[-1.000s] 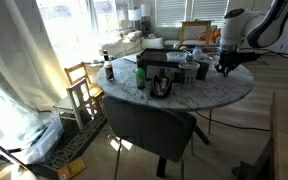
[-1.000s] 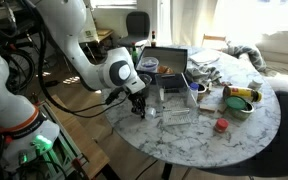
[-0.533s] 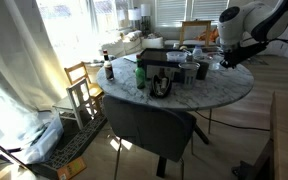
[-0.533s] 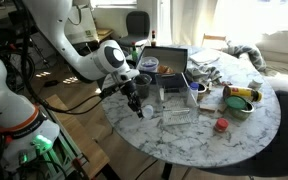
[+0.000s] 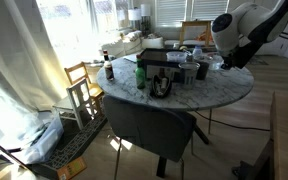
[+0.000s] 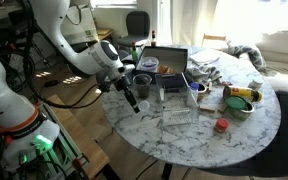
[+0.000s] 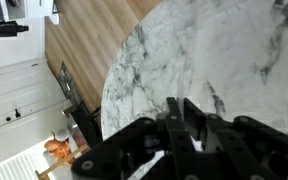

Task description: Turn the small plastic cup over

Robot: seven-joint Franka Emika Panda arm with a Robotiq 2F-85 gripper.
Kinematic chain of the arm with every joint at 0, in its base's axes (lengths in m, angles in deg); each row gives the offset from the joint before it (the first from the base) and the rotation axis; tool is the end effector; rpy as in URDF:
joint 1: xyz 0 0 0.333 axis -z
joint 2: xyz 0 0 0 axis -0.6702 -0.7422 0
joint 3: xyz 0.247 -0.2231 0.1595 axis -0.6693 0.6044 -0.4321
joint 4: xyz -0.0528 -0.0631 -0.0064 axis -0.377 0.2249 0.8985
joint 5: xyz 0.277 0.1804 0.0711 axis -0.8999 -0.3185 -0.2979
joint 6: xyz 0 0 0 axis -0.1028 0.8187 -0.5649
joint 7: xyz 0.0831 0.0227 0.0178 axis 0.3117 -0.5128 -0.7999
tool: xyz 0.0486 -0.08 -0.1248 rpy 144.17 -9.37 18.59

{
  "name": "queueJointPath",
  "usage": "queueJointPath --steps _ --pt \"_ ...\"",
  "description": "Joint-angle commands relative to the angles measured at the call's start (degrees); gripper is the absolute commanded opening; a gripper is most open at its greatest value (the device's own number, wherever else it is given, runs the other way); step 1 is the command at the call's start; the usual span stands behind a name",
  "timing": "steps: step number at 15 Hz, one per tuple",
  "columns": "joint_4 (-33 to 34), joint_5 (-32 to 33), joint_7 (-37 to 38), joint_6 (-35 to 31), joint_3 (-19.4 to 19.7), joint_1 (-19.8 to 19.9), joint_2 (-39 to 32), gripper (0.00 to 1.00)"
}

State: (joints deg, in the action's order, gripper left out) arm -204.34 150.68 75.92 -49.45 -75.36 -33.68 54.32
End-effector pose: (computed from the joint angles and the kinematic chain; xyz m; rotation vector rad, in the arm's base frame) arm 0.3680 -0.1790 0.2535 2.2531 -0.4466 0.0382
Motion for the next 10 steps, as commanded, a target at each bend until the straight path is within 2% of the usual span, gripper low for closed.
queueJointPath --steps 1,6,10 --pt "1.91 2.27 -5.59 4.0 -1.4 -0.89 -4.06 0.03" --pt "5.88 4.53 -8.36 14.37 -2.57 -2.23 -10.13 0.03" --pt "9.66 7.04 -7.76 18.22 -3.19 -2.06 -15.59 0.03"
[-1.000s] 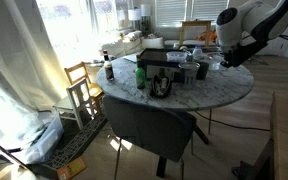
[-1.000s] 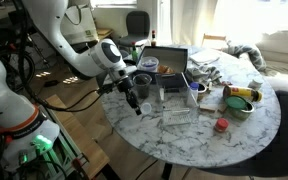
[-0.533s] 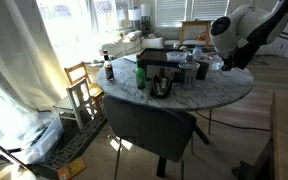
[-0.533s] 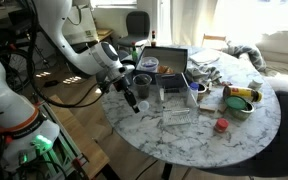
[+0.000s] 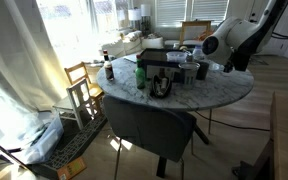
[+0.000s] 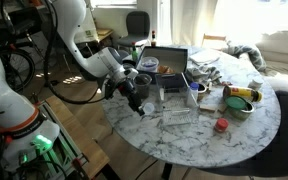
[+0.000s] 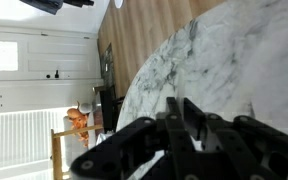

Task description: Turn the small plastic cup over

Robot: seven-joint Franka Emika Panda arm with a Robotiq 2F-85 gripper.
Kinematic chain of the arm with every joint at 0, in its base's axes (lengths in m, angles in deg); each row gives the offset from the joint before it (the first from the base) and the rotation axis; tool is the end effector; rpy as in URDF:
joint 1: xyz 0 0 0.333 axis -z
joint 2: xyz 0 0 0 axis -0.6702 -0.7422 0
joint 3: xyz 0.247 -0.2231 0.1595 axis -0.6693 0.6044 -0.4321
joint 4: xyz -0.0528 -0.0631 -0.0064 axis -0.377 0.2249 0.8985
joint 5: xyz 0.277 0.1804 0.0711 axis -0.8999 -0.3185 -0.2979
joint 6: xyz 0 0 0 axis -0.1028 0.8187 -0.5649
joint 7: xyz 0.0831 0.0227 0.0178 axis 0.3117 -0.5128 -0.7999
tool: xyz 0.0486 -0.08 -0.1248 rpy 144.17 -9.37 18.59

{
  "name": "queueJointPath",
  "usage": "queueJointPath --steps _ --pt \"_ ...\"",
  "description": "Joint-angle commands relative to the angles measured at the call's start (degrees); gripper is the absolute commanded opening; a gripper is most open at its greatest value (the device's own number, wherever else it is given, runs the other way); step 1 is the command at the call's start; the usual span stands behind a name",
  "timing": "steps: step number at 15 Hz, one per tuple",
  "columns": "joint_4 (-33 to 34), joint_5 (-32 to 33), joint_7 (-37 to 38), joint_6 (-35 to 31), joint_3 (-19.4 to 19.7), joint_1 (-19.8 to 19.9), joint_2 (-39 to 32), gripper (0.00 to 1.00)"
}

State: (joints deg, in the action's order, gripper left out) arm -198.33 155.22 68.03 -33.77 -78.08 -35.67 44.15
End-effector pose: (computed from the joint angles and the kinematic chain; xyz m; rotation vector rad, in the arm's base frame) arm 0.3899 -0.1958 0.2268 2.0169 -0.1177 -0.1776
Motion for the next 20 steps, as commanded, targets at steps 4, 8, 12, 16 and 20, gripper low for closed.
queueJointPath --steps 4,8,12,16,20 --pt "7.08 5.02 0.79 1.36 -0.99 0.61 -9.72 0.03" --pt "9.28 6.4 0.55 1.29 -1.38 0.81 -12.21 0.2" --pt "10.13 6.98 0.71 1.43 -1.64 0.81 -13.02 0.56" --pt "9.11 6.83 0.51 0.81 -1.96 1.06 -11.26 0.8" --pt "6.71 6.5 0.32 -0.83 -2.19 1.74 -7.58 0.99"
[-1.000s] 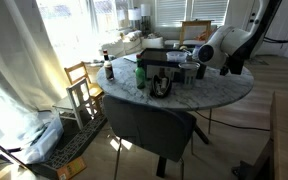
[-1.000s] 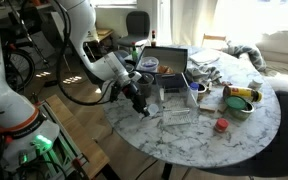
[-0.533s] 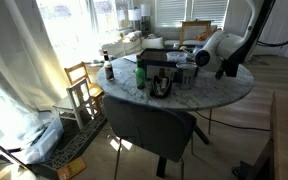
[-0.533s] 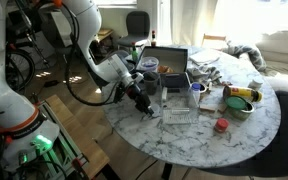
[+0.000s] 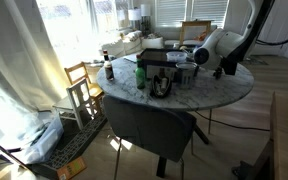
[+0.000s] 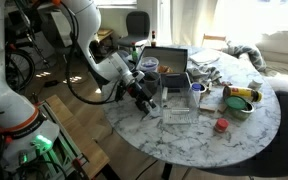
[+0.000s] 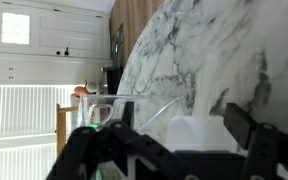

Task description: Turn the small plastic cup over

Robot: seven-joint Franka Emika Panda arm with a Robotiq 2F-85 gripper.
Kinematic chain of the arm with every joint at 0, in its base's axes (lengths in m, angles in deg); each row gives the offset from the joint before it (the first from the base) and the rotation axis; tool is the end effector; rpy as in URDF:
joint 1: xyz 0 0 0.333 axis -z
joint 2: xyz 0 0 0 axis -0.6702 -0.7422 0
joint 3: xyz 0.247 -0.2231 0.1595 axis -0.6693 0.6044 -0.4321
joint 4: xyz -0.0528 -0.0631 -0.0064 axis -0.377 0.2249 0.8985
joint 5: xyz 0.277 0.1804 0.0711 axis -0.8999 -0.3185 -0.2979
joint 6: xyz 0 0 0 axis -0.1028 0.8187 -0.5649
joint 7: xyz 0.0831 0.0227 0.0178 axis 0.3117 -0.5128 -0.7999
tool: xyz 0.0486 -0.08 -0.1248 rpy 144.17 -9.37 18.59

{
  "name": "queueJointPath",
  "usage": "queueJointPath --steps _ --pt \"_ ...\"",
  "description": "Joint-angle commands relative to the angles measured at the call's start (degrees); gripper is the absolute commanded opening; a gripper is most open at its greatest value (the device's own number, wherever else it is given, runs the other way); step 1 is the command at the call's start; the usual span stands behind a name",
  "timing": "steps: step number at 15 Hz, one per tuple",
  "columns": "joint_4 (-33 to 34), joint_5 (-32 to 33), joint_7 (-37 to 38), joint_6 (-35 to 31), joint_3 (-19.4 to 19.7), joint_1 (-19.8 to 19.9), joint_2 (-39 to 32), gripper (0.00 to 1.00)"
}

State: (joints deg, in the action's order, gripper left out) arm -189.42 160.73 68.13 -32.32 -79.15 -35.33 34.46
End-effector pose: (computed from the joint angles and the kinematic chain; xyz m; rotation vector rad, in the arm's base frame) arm 0.4437 -0.2066 0.1915 1.9560 -0.0013 -0.1408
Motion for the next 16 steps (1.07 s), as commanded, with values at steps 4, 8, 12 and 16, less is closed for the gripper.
queueJointPath --steps 4,8,12,16 --pt "-5.68 1.63 1.2 -6.53 -1.42 1.8 6.03 1.0" --pt "-11.89 2.38 4.56 -12.42 -0.73 2.18 13.5 1.0" --pt "-19.1 1.54 8.07 -16.5 1.33 4.09 24.14 1.0" --pt "-23.94 -2.9 4.8 -21.89 6.43 8.07 35.66 1.0"
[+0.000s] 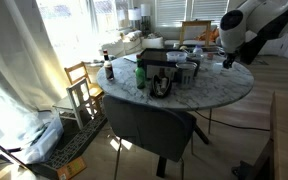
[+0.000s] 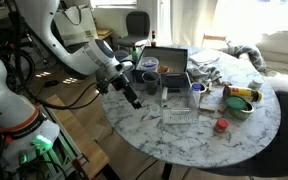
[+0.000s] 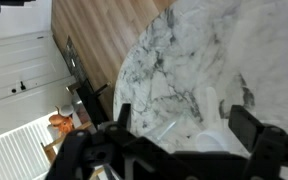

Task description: Turn the small plastic cup over

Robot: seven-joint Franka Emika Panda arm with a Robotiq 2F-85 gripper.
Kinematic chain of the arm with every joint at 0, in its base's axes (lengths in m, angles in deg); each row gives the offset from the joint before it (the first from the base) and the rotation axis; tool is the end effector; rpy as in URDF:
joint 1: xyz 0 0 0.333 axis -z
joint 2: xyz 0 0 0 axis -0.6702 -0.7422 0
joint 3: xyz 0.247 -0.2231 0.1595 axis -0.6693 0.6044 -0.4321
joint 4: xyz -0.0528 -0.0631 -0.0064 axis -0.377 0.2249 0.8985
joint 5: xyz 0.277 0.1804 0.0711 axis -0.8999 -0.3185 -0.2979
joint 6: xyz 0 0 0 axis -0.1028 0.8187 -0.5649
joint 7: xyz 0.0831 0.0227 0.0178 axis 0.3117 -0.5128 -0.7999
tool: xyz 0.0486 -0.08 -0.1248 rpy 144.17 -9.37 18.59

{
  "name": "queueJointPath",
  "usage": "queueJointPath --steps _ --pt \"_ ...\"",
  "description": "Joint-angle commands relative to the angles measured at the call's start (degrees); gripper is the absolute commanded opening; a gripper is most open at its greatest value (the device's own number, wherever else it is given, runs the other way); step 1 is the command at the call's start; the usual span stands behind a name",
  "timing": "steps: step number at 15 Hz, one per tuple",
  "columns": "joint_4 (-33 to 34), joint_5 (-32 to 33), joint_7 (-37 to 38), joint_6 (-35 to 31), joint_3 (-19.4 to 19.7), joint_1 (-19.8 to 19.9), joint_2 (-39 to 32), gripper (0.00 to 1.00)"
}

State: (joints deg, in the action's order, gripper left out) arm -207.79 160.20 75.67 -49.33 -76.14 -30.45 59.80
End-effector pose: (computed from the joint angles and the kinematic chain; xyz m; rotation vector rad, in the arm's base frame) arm 0.3495 -0.1914 0.2777 2.2176 -0.3219 0.1154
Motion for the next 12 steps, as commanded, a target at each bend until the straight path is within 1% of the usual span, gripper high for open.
queueJointPath --steps 1,4,6,7,8,9,11,12 --pt "-6.54 -2.61 -3.61 -7.03 5.05 4.19 13.17 1.0" --pt "-8.43 -3.36 -8.32 -15.55 10.4 7.13 20.33 1.0" --pt "-9.5 -0.03 -10.25 -22.79 13.81 9.08 24.62 1.0" --pt "-9.91 3.05 -12.0 -26.35 15.3 10.15 26.61 1.0" --pt "-7.55 5.29 -13.59 -30.6 17.01 10.74 25.1 1.0" --pt "-6.86 7.16 -15.45 -34.52 18.61 11.37 25.35 1.0" --pt "-6.47 8.78 -21.07 -42.08 21.78 12.26 25.44 1.0" --pt "-6.41 6.38 -16.95 -36.66 19.18 11.36 25.13 1.0"
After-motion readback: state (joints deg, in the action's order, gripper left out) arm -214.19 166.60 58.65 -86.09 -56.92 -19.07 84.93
